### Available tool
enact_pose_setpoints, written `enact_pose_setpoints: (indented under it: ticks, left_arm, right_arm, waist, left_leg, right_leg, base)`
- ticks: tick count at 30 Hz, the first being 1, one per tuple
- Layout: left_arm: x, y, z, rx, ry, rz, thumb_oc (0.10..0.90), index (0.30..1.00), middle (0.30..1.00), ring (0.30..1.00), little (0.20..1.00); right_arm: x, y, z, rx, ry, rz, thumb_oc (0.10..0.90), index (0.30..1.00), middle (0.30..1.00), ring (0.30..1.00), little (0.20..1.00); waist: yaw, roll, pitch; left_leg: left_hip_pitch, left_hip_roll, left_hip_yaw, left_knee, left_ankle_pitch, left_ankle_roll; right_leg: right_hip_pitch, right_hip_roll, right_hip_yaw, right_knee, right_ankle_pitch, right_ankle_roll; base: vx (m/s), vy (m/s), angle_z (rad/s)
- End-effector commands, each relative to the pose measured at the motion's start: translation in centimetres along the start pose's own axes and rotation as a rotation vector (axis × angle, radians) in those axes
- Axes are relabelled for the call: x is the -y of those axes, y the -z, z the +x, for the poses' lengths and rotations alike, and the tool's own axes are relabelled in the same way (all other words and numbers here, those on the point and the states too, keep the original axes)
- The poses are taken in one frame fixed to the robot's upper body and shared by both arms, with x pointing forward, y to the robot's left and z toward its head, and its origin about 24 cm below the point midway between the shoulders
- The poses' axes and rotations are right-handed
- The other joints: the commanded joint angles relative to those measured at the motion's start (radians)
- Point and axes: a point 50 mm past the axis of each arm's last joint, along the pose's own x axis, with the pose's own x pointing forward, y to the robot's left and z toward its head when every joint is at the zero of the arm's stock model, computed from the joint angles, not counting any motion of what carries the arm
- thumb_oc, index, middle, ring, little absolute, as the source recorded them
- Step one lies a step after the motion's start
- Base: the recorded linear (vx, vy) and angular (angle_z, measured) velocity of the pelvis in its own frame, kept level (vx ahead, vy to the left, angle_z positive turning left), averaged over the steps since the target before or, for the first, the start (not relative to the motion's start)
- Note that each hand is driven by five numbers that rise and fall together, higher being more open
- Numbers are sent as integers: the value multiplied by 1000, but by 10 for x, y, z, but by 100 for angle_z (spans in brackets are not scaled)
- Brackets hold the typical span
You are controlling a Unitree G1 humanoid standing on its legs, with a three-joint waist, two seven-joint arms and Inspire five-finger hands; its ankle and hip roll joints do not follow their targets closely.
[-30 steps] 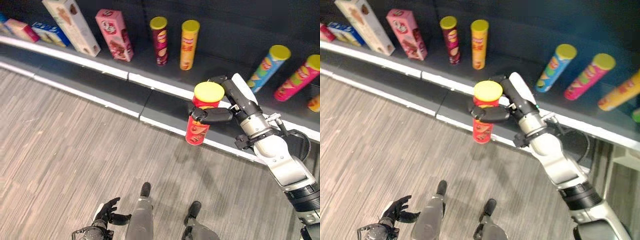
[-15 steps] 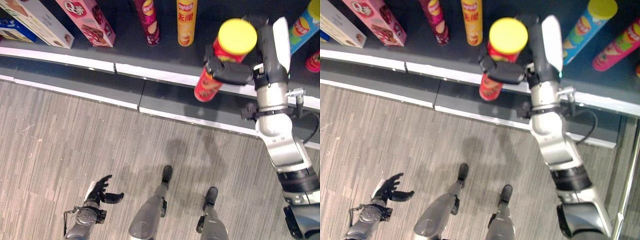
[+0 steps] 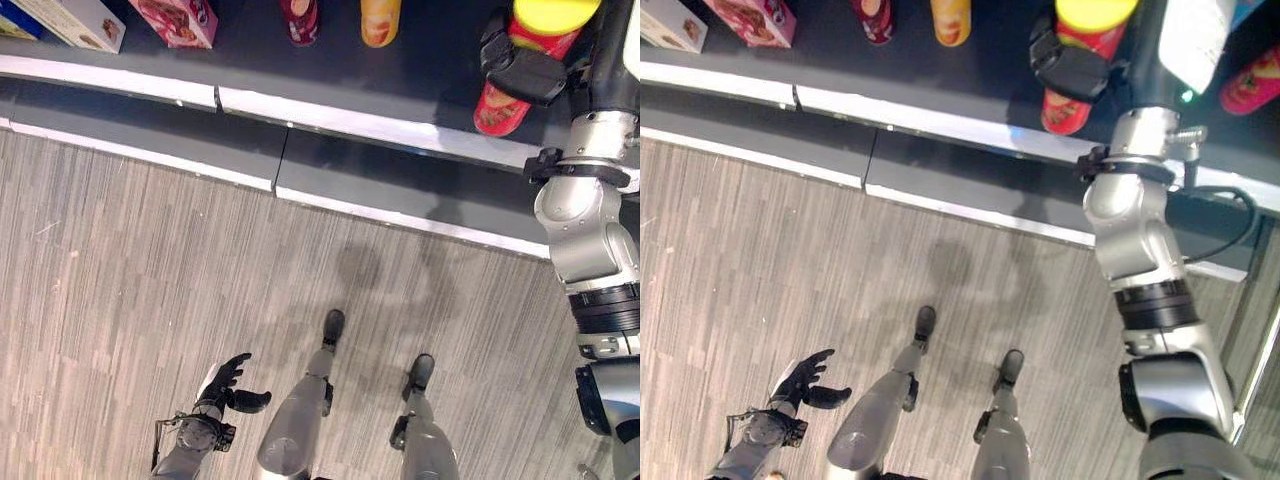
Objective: Put the goods on the table back onto the shelves and tidy them up.
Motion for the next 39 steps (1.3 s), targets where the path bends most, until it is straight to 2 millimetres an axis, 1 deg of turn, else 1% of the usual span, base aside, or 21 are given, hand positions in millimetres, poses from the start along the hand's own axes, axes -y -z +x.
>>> enact_pose_setpoints:
  ticks: [1, 4, 9, 12, 17, 19, 24, 25, 27, 29, 31, 35, 39]
  left_arm:
    - [-16, 26, -13, -63, -54, 52, 800, 900, 900, 900, 900]
    - [-14, 23, -13, -47, -50, 58, 800, 900, 900, 900, 900]
    - [-12, 19, -11, -29, -49, 59, 800, 900, 900, 900, 900]
    - [-11, 16, -10, -14, -47, 65, 800, 900, 900, 900, 900]
    - [-12, 11, -8, 7, -51, 68, 800, 900, 900, 900, 900]
    - [-12, 5, -6, 31, -49, 75, 800, 900, 900, 900, 900]
    - [-10, 2, -6, 46, -40, 76, 800, 900, 900, 900, 900]
    - [-10, 1, -6, 48, -40, 75, 800, 900, 900, 900, 900]
    - [-10, 0, -6, 57, -40, 78, 800, 900, 900, 900, 900]
    - [-9, 0, -6, 60, -36, 80, 800, 900, 900, 900, 900]
    - [-8, 0, -6, 61, -35, 79, 800, 900, 900, 900, 900]
    - [-8, -1, -6, 65, -34, 88, 800, 900, 900, 900, 900]
    - [-7, -1, -7, 64, -31, 89, 800, 900, 900, 900, 900]
  right_arm:
    - [50, -42, 44, 223, 293, -16, 400, 300, 300, 300, 300]
    - [57, -37, 50, 201, 352, -33, 400, 300, 300, 300, 300]
    - [65, -35, 54, 192, 401, -46, 400, 300, 300, 300, 300]
    - [71, -31, 57, 175, 443, -64, 400, 300, 300, 300, 300]
    - [79, -24, 60, 138, 493, -59, 400, 300, 300, 300, 300]
    - [85, -16, 63, 93, 532, -60, 400, 300, 300, 300, 300]
    - [87, -7, 66, 60, 532, -91, 400, 300, 300, 300, 300]
    - [88, -5, 66, 52, 532, -100, 400, 300, 300, 300, 300]
    - [90, 0, 68, 36, 536, -126, 400, 300, 300, 300, 300]
    - [92, 3, 70, 29, 532, -146, 400, 300, 300, 300, 300]
    - [95, 7, 72, 21, 532, -171, 400, 300, 300, 300, 300]
    - [99, 17, 74, -14, 529, -205, 400, 300, 300, 300, 300]
    - [95, 21, 72, -34, 505, -192, 400, 300, 300, 300, 300]
  waist:
    - [26, -12, -78]
    - [47, 1, -73]
    - [60, 11, -72]
    - [70, 23, -71]
    - [82, 33, -71]
    - [94, 41, -73]
    - [102, 49, -76]
    - [102, 49, -76]
    - [104, 54, -77]
    - [105, 54, -79]
    - [104, 56, -82]
    - [105, 52, -86]
    - [103, 52, -89]
  left_leg:
    - [-12, 66, -53, 88, -110, -53]
    - [-25, 56, -76, 80, -104, -55]
    - [-42, 46, -93, 77, -99, -56]
    - [-58, 36, -108, 78, -98, -57]
    - [-75, 23, -122, 77, -96, -57]
    - [-91, 13, -131, 84, -98, -58]
    - [-99, 4, -140, 84, -95, -58]
    - [-96, 4, -141, 84, -102, -60]
    - [-102, 0, -145, 81, -94, -59]
    - [-101, 0, -146, 78, -99, -61]
    - [-108, -1, -147, 74, -90, -61]
    - [-102, 1, -151, 68, -94, -65]
    - [-99, 2, -152, 69, -97, -64]
  right_leg:
    - [-18, -71, -1, 100, -33, 37]
    - [-16, -77, -20, 98, -36, 43]
    - [-16, -86, -40, 95, -38, 47]
    - [-15, -92, -56, 89, -37, 52]
    - [-15, -101, -70, 82, -34, 58]
    - [-13, -109, -84, 78, -34, 62]
    - [-11, -115, -96, 76, -32, 66]
    - [-9, -116, -96, 78, -40, 66]
    - [-13, -118, -100, 78, -34, 68]
    - [-14, -119, -101, 78, -38, 70]
    - [-18, -120, -103, 74, -29, 72]
    - [-11, -120, -107, 72, -38, 72]
    - [-11, -117, -104, 73, -40, 73]
  base:
    - [26, -14, 10]
    - [30, -14, 21]
    - [23, -11, 13]
    - [21, -1, 11]
    - [14, 2, 14]
    - [18, -2, 13]
    - [12, -1, 8]
    - [27, -4, 4]
    - [4, 12, 4]
    - [6, 7, 2]
    - [0, 0, 0]
    - [23, -15, -1]
    - [0, 0, 0]
